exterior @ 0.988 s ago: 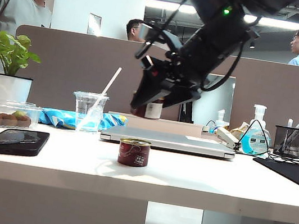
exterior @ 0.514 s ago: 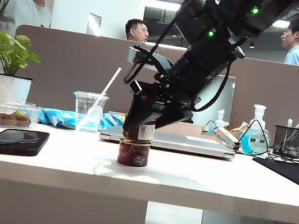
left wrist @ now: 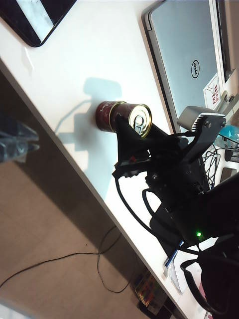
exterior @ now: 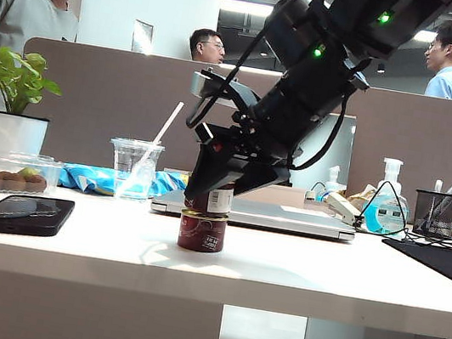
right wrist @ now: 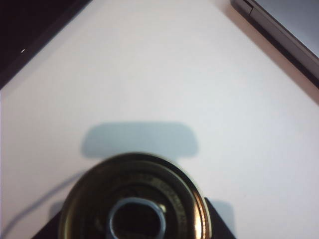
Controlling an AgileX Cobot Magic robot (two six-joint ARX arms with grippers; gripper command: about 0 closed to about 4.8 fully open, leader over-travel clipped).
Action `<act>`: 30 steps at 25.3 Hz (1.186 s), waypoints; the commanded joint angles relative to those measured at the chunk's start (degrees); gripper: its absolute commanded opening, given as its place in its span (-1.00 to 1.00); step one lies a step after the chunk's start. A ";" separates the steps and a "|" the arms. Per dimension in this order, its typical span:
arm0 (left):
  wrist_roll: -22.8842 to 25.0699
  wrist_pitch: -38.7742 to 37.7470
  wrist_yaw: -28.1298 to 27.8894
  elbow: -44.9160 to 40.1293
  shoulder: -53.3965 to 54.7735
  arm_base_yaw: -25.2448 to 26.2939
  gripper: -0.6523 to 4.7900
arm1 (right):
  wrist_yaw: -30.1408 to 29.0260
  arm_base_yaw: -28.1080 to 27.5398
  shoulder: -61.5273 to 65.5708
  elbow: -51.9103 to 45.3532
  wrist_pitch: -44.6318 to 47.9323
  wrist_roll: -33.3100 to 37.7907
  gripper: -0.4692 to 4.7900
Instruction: Stack a can of tomatoes on the right onto the can of tomatoes on the left.
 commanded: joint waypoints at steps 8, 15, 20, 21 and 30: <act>0.17 0.39 0.02 0.22 -0.02 0.07 -0.77 | -1.31 0.20 0.31 0.37 1.46 0.20 0.52; 0.15 0.46 0.11 0.22 -0.04 0.07 -0.77 | -0.94 0.55 -2.29 0.37 1.38 0.17 0.93; -0.02 2.27 0.09 0.24 -0.04 0.09 -0.77 | 0.15 0.55 -6.62 0.42 5.09 0.20 0.93; 0.00 2.73 0.31 0.24 -0.04 0.09 -0.77 | 0.26 0.55 -7.67 0.42 4.90 0.20 0.91; -3.10 6.10 -2.40 0.61 -0.15 0.11 -0.77 | 5.73 1.36 -37.33 -0.11 -4.76 -1.25 -0.86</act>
